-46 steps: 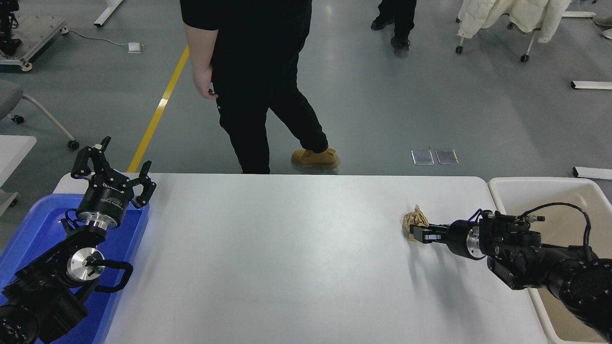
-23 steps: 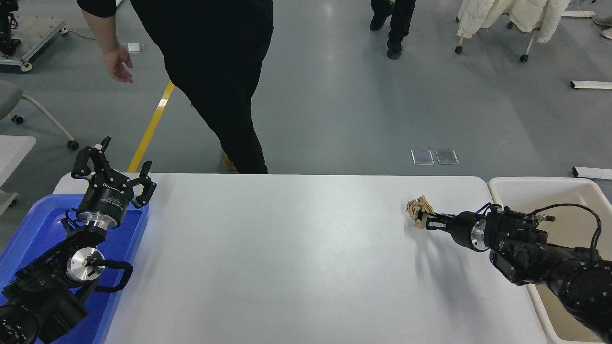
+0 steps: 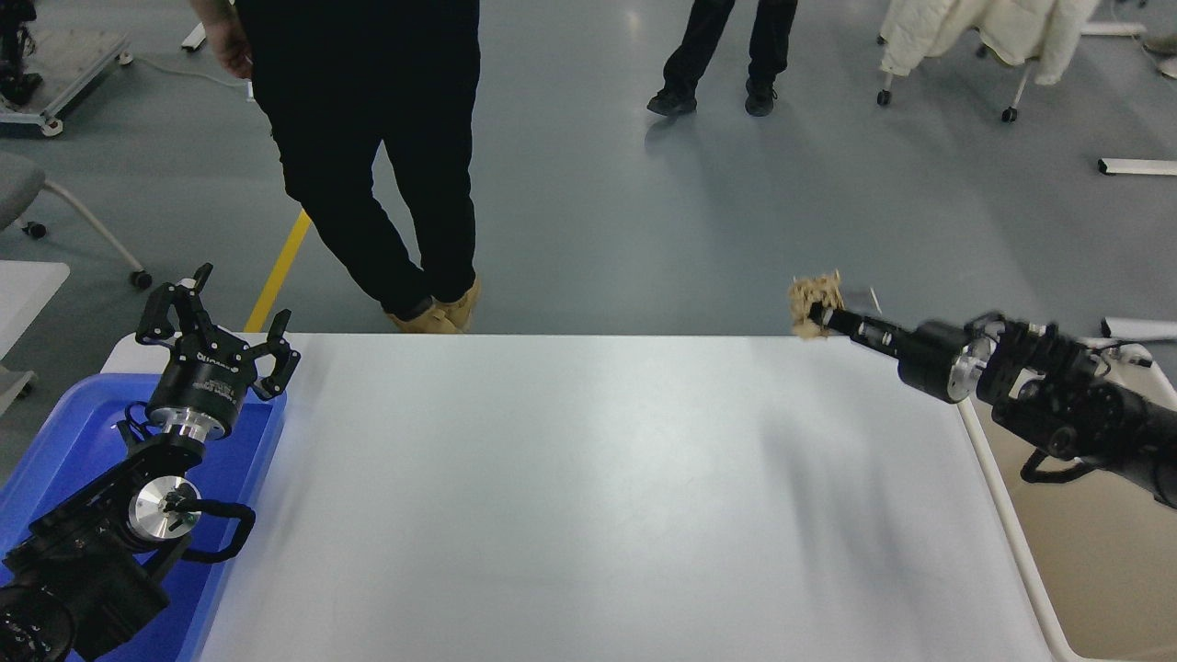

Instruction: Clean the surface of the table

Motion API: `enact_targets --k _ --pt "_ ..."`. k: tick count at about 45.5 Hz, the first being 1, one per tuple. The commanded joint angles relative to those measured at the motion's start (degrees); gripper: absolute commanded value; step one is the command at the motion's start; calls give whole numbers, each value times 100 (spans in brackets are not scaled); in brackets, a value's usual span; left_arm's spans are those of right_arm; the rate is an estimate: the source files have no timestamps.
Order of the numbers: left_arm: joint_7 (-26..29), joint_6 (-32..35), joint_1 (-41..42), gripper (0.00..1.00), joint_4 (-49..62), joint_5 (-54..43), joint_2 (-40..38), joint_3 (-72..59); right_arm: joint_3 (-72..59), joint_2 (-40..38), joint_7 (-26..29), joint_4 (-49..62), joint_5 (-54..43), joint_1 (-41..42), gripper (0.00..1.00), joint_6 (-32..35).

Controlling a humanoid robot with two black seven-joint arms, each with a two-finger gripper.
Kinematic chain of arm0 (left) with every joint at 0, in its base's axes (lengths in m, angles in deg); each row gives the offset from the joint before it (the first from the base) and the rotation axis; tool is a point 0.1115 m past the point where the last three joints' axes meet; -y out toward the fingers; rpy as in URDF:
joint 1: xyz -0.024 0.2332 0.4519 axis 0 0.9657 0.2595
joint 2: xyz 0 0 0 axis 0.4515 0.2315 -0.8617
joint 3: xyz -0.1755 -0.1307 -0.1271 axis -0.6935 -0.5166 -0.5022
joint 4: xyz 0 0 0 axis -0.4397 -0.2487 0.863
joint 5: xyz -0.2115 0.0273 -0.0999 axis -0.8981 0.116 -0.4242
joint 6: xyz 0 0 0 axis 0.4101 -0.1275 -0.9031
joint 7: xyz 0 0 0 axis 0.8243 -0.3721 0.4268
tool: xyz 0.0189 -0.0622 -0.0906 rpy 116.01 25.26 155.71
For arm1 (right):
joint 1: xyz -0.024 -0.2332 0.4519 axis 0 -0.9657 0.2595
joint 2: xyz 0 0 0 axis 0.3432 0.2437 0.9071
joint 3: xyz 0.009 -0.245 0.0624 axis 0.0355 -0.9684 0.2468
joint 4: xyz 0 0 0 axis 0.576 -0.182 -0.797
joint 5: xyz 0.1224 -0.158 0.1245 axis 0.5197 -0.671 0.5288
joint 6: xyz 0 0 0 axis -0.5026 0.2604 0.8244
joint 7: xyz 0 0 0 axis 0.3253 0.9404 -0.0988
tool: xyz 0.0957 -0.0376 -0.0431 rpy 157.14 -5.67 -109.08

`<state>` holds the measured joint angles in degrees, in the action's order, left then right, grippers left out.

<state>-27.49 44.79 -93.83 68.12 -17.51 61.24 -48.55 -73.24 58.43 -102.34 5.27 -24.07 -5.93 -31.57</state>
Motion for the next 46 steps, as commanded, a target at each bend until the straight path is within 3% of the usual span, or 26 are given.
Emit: enact_targets --k 1,6,27,46 --pt "0 1 0 100 0 -5 -1 0 1409 -856 32 -125 28 227 0 528" --pt "0 -8 0 100 0 -5 -1 0 1655 -970 225 -2 28 236 0 616" --pt "0 -8 0 100 0 3 -1 0 1664 -856 2185 2028 37 104 0 704" --pt "0 -8 0 100 0 3 -1 0 1612 -575 3723 3013 28 -739 0 686"
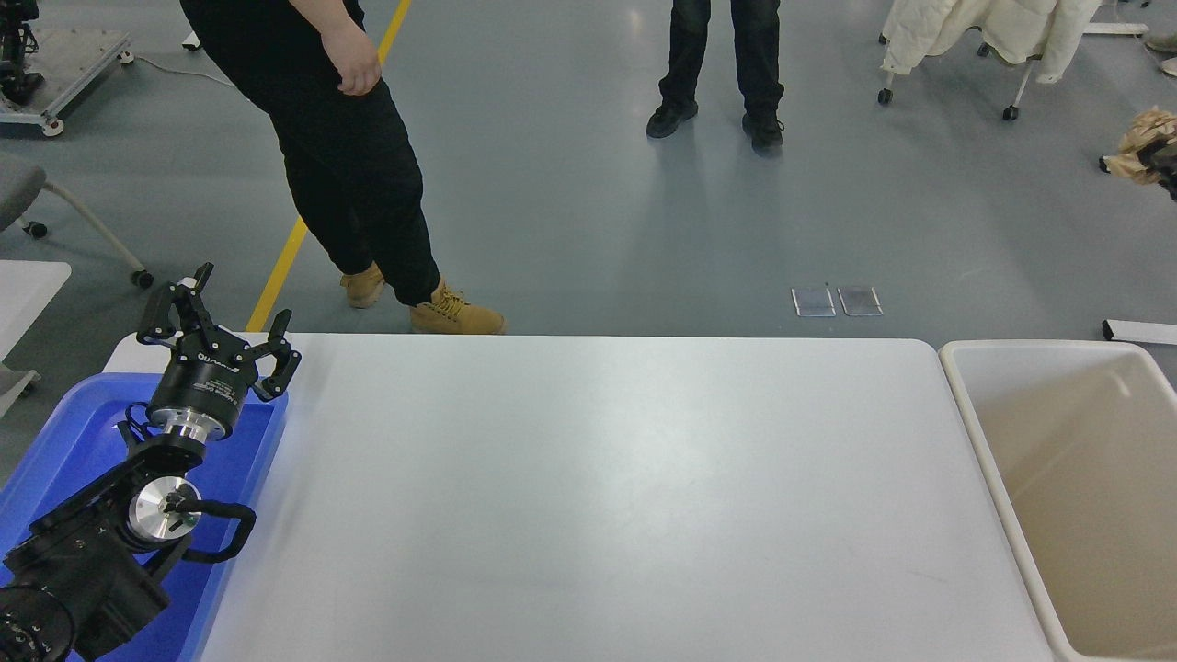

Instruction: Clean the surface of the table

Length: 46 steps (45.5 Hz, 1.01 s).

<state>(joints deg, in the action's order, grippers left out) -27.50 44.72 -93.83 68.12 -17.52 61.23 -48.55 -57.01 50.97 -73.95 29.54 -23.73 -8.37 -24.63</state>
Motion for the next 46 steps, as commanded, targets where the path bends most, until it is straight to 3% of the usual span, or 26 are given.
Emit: enact_targets --k 1,23,46 --pt "0 0 0 100 0 4 0 0 -11 188 911 622 2 -565 0 -25" --pt "0 0 0 100 0 -4 0 0 -626 961 982 1044 -6 -2077 0 -157" --pt "0 0 0 100 0 -5 0 0 -627 1489 982 1009 -6 -2438 0 -166"
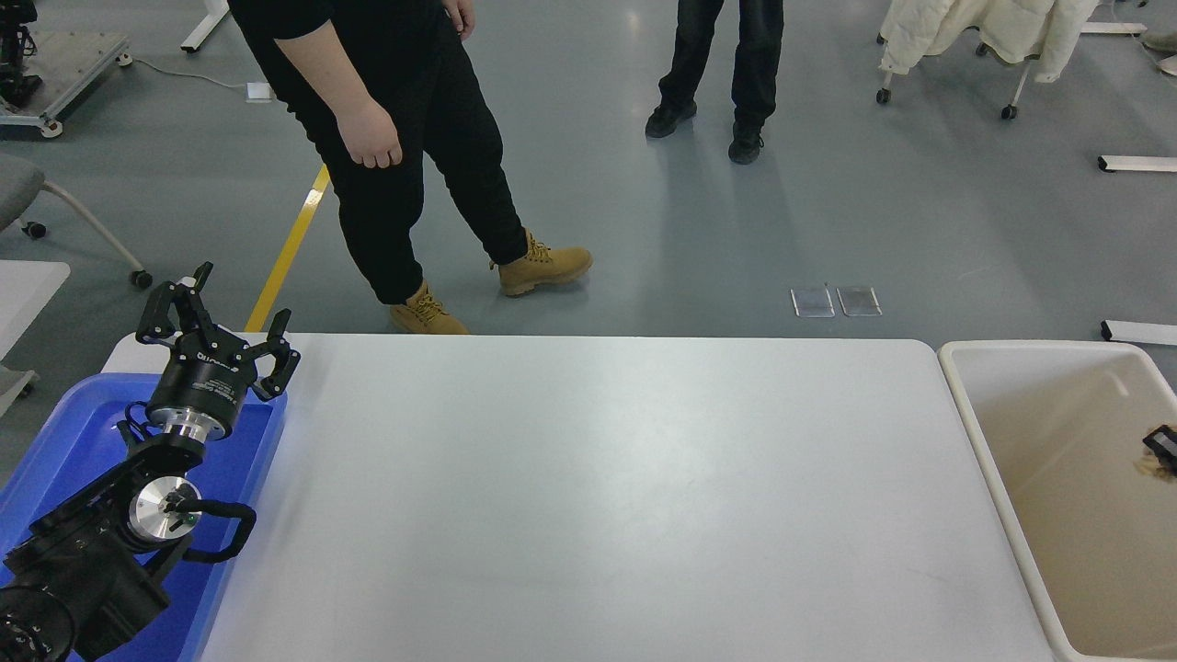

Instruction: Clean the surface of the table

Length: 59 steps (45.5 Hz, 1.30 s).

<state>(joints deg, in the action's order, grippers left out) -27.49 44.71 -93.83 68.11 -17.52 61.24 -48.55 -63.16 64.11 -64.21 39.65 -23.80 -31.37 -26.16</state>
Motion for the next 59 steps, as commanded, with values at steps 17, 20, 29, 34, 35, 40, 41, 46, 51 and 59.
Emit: enact_targets --k 17,20,29,34,35,40,41,46,51,59 --pt "0 0 0 100 0 -4 -1 0 86 175 -18 -47 19 -129 81 -979" --pt "0 0 0 100 0 4 -1 0 94 184 -18 -82 28 -120 89 -1023" --pt "0 0 0 100 0 4 -1 0 103 166 -10 -152 19 -41 98 -997" --pt "0 0 0 100 0 4 -1 0 164 131 -10 -257 28 169 98 -979" --pt "0 0 0 100 0 -4 8 0 208 114 -10 -301 28 222 98 -979" --pt "0 0 0 100 0 -4 -1 0 813 -79 -71 -626 28 486 98 -997" --pt "0 0 0 100 0 -4 8 0 998 -132 -80 -696 28 547 98 -1006" --pt "0 0 0 100 0 4 -1 0 2131 -334 -124 -1004 28 960 98 -1023" --pt "0 0 0 100 0 -4 -1 0 3379 -423 -133 -1382 28 1268 99 -1023" --pt "0 0 0 100 0 4 -1 0 4743 -703 -133 -2374 19 1365 99 -979"
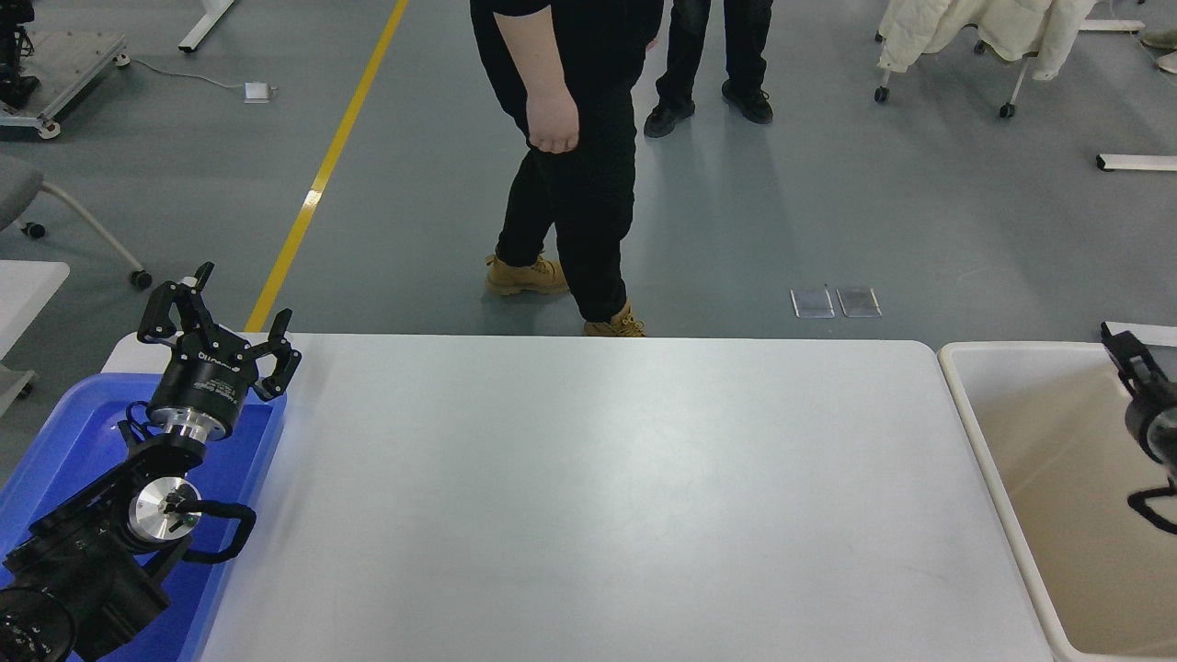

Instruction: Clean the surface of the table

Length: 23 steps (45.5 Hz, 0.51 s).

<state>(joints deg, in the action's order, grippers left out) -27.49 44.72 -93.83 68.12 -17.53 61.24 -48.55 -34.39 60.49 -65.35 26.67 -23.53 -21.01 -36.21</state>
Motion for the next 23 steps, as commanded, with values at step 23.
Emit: enact_targets --k 23 --pt "0 8 0 100 0 6 7 0 4186 -298 -1064 -3960 -8 -462 99 263"
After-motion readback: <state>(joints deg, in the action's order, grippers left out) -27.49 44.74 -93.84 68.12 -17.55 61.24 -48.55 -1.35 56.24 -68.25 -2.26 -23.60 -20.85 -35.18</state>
